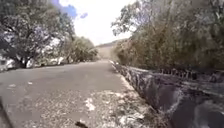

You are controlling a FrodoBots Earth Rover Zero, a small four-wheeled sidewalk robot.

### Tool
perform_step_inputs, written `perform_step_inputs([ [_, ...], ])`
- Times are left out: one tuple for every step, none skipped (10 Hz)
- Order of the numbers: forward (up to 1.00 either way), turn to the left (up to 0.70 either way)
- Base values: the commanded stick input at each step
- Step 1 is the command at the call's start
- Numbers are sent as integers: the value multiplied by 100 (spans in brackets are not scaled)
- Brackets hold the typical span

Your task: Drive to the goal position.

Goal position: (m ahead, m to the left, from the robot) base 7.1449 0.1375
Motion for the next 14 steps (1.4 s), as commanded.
perform_step_inputs([
  [70,0],
  [70,0],
  [70,0],
  [70,0],
  [70,0],
  [70,0],
  [70,0],
  [70,0],
  [70,0],
  [70,0],
  [70,0],
  [70,-23],
  [70,-12],
  [70,0],
])
